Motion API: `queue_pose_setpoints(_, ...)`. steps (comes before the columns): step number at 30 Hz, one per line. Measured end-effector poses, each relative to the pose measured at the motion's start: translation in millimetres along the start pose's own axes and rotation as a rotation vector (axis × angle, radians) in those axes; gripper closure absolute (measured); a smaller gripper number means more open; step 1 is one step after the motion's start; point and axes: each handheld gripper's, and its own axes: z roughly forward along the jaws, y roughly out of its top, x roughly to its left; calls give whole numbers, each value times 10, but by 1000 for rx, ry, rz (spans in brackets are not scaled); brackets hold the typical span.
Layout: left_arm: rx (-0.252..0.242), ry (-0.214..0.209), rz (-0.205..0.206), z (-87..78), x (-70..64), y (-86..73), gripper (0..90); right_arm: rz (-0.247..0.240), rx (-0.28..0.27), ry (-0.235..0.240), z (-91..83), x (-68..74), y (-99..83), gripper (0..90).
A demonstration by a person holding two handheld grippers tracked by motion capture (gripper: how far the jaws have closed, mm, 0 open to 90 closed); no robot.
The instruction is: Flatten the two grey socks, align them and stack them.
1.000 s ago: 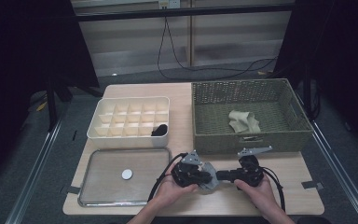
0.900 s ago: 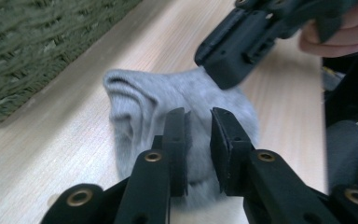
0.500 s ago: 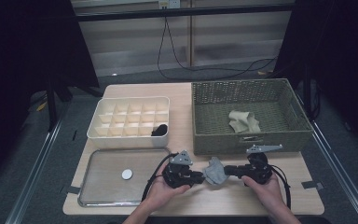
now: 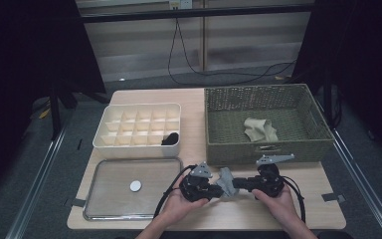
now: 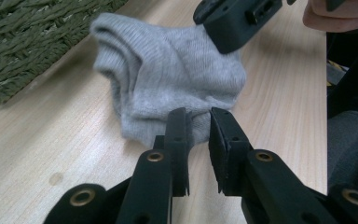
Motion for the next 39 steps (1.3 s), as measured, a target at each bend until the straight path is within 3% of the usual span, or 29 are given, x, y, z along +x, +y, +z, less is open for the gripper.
queue_pose_setpoints(8, 48, 24, 12, 18, 35, 1, 813, -13, 19, 39, 68, 57, -2, 832)
queue_pose_setpoints(18, 62, 33, 9, 63, 60, -22, 846, -29, 57, 69, 195, 130, -24, 831)
queue_pose_setpoints(19, 65, 54, 7, 63, 54, -26, 849, -32, 64, 67, 204, 129, -26, 831)
queue_pose_setpoints(20, 61, 32, 3, 65, 70, -33, 850, -29, 65, 68, 212, 126, -30, 831)
queue_pose_setpoints(26, 68, 31, 2, 40, 89, -39, 848, -30, 90, 55, 251, 130, -53, 832)
queue_pose_setpoints(27, 66, 56, 3, 36, 81, -37, 845, -30, 89, 56, 257, 129, -55, 832)
queue_pose_setpoints(28, 59, 38, -2, 27, 95, -38, 839, -29, 90, 59, 263, 131, -58, 833)
queue_pose_setpoints(31, 50, 42, -10, -36, 110, -29, 824, -33, 92, 54, 276, 141, -71, 833)
queue_pose_setpoints(39, -53, 33, -59, -255, 192, 55, 725, -42, 100, 56, 300, 162, -101, 836)
